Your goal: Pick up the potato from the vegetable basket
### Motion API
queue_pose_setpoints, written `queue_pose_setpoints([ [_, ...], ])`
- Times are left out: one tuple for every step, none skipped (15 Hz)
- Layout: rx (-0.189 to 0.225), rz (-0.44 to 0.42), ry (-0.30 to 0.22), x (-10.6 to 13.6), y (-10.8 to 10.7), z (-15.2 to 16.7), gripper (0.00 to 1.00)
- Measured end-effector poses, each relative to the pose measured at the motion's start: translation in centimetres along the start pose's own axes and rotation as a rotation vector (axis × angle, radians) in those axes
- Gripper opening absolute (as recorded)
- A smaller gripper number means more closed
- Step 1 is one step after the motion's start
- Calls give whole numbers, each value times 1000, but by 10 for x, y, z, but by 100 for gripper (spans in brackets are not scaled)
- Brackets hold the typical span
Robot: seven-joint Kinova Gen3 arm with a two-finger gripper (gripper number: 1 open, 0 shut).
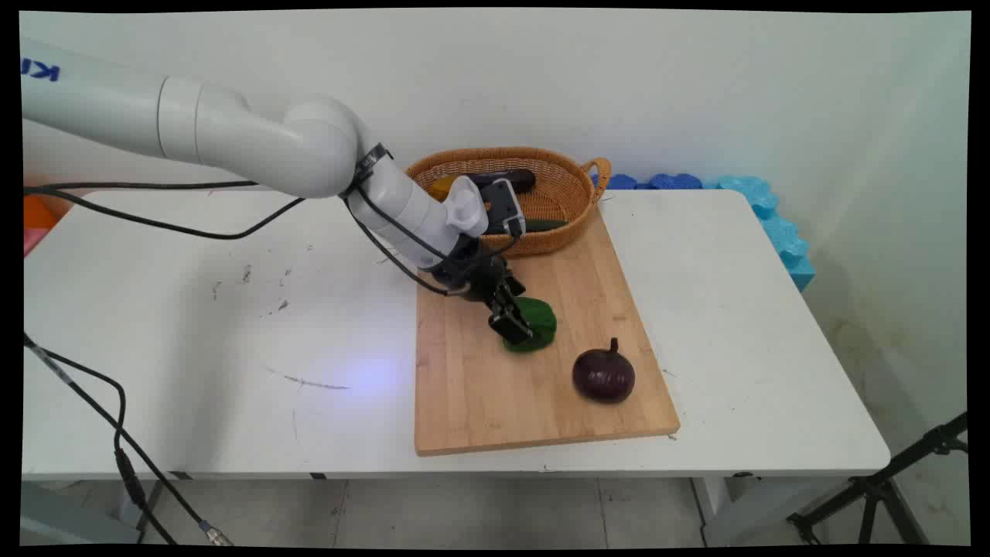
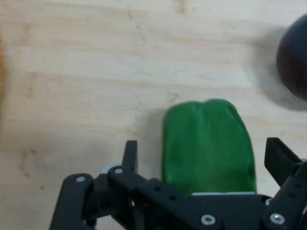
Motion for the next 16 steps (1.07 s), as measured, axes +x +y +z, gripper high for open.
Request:
queue_pose_setpoints([
  [3,3,6,3,-3,-3,100],
  [7,5,11,6,-5,-6,100],
  [13,9,19,10,-9,-11,100],
  [20,13,26,14,-14,-17,100],
  [27,17,31,18,-19,-23,100],
  [36,22,36,22,-24,-30,100],
  [42,25,38,24,-28,-34,100],
  [52,30,40,26,-33,-41,100],
  [66,37,40,29,-40,-48,100],
  [74,40,40,30,-45,-53,100],
  [87,45,38,31,-51,-59,100],
  [101,52,35,32,-59,-66,100],
  [116,56,32,33,-66,-71,100],
  [134,61,27,34,-75,-77,100],
  [152,64,23,34,-84,-83,100],
  [170,67,17,34,-92,-88,100],
])
